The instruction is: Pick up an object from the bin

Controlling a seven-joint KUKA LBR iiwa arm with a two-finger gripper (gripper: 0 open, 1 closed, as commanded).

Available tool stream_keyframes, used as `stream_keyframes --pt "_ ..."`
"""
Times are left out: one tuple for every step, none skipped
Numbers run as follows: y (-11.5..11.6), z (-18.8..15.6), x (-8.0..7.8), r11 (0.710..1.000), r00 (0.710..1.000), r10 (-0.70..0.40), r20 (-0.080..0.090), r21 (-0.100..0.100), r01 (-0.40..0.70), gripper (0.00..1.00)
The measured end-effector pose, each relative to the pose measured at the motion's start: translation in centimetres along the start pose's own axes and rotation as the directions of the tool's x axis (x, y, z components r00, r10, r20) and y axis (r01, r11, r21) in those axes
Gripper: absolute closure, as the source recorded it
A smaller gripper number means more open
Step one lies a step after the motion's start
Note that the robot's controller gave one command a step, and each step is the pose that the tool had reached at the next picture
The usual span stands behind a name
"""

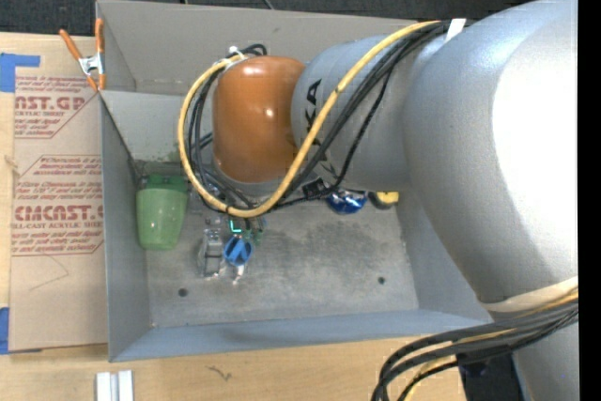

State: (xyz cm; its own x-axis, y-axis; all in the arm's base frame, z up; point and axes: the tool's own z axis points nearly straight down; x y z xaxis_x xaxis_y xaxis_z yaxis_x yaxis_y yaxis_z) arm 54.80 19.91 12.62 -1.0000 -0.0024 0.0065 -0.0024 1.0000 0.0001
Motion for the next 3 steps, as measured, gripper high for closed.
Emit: stream_keyframes --pt "-9.1 5.7 -2.2 0.95 0.95 -0.312 0.006 0.004 0.311 0.0" --pt "-8.8 5.6 -2.1 0.949 0.949 -0.314 0.008 0.001 0.314 1.0" --pt "-11.1 -5.7 -1.8 0.625 0.625 -0.78 0.01 0.01 0.78 1.0"
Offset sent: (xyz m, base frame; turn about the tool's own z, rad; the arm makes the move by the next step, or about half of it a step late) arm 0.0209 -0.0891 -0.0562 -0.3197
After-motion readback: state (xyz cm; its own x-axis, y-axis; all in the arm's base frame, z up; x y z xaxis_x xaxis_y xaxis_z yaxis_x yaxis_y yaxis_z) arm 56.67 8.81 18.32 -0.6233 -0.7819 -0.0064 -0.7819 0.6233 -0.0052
